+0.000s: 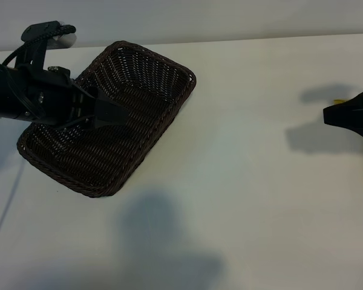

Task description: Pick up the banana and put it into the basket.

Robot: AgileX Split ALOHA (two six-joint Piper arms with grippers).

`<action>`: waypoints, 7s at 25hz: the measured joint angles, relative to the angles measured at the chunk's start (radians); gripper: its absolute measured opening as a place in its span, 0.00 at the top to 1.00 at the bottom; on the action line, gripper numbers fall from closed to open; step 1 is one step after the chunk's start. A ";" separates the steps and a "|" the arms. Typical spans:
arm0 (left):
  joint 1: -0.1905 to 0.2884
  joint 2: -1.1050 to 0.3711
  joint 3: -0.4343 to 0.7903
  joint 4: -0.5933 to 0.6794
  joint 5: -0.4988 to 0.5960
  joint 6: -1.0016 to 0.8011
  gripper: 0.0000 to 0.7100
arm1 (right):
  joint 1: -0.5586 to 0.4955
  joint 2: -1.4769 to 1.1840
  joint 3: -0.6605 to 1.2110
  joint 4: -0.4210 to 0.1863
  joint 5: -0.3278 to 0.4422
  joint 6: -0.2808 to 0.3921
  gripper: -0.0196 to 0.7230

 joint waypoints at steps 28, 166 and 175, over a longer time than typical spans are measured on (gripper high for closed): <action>0.000 0.000 0.000 0.001 0.000 -0.003 0.24 | 0.000 0.000 0.000 0.001 -0.002 0.008 0.27; -0.049 0.618 -0.716 0.461 0.497 -0.599 0.77 | 0.000 0.000 0.000 0.002 -0.002 0.039 0.28; -0.116 0.709 -0.724 0.464 0.417 -0.660 0.77 | 0.000 0.000 0.000 0.002 -0.002 0.039 0.28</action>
